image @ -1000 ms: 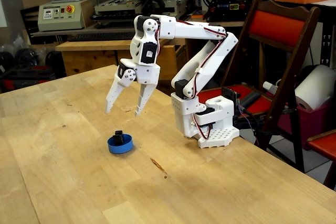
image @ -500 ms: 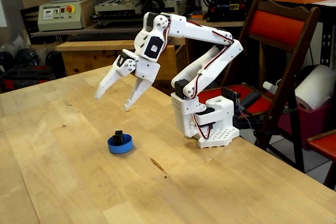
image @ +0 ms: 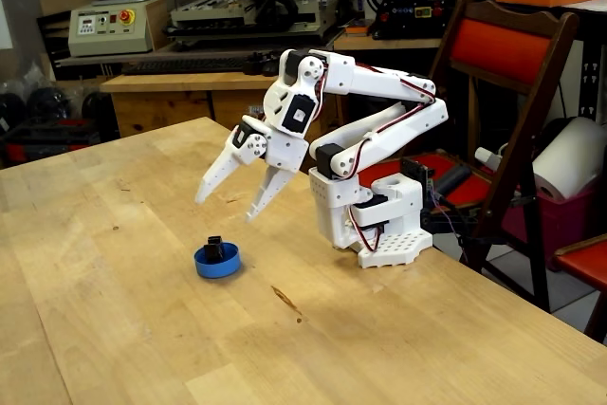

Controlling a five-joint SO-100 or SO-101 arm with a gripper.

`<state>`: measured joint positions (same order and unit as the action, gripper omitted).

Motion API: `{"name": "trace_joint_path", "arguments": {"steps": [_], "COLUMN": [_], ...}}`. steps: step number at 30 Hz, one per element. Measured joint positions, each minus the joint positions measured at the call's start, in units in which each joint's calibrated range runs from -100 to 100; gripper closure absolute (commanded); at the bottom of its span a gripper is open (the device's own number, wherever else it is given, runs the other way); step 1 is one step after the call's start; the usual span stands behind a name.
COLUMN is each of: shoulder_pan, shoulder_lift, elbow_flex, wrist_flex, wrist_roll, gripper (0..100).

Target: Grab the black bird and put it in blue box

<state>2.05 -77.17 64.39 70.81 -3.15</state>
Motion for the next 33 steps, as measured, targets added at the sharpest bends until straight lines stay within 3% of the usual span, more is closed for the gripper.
{"name": "trace_joint_path", "arguments": {"steps": [20,33], "shoulder_pan": [0.0,-9.2], "shoulder_lift": [0.6,0.6], "elbow_flex": [0.5,0.5], "wrist_flex": [0.0,0.0], "wrist_roll": [0.0,0.0], "gripper": [73,98]}}
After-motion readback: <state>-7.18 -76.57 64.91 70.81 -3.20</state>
